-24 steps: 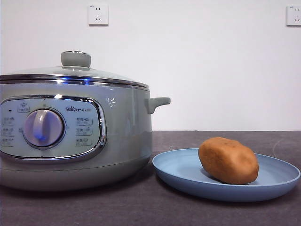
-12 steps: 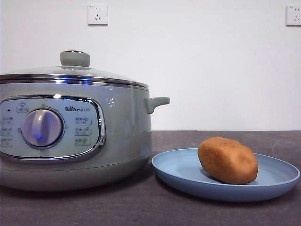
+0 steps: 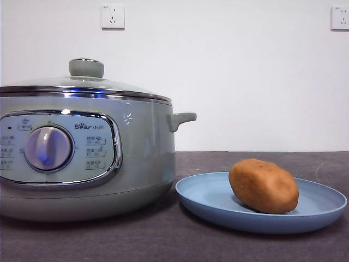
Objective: Take the potato out from the steamer,put the potato on the plate,close the lid
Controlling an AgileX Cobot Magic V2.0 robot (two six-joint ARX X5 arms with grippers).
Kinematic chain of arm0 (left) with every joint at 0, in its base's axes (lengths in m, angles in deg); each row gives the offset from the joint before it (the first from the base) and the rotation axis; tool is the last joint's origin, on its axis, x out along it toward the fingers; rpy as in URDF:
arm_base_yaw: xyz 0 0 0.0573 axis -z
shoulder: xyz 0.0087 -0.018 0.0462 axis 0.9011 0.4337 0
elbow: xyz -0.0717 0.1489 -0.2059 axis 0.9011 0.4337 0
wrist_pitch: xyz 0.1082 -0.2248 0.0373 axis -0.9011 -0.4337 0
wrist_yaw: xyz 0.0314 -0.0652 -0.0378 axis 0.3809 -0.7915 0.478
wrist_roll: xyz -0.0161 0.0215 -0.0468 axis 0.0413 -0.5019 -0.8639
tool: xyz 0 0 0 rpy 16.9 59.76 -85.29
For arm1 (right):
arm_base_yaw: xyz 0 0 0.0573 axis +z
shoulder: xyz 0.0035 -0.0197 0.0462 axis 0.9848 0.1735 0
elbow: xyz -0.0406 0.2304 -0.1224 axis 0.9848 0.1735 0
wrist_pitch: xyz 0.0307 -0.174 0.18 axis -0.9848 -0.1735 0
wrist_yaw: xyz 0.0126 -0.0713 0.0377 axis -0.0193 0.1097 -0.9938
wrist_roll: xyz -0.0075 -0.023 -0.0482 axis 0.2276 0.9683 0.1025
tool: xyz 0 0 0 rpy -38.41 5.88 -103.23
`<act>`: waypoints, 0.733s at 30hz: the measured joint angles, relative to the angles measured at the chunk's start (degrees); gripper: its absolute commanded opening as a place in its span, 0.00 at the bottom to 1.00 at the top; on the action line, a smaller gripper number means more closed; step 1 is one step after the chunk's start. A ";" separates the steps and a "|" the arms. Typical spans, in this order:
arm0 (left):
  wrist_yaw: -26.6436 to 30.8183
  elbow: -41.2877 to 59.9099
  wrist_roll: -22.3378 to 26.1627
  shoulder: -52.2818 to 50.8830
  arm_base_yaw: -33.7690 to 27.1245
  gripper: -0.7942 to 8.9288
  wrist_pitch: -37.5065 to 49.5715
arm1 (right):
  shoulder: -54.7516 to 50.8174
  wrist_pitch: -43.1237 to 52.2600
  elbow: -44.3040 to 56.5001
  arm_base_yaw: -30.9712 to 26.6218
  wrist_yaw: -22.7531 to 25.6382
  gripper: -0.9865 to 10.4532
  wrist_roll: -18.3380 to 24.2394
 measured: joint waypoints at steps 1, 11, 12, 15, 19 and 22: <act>0.02 0.00 0.02 0.26 0.00 0.08 0.00 | 0.00 0.00 0.00 0.00 0.00 0.09 0.00; -0.15 1.68 -1.22 -2.19 -2.62 0.08 4.31 | -0.02 0.00 0.00 0.00 0.00 0.09 0.00; -0.15 2.99 -1.46 -3.26 -3.21 0.08 6.67 | -0.02 -0.02 0.00 0.00 0.00 0.09 0.00; -0.15 9.99 -1.90 -7.54 -5.75 0.08 17.18 | -0.02 -0.02 0.00 0.00 0.00 0.09 0.00; -0.17 24.48 -2.05 -13.57 -9.51 0.08 35.15 | -0.02 -0.02 0.00 0.00 0.00 0.09 0.00; -0.17 35.36 -2.45 -18.34 -12.15 0.08 45.57 | -0.02 -0.02 0.00 0.00 0.00 0.09 0.00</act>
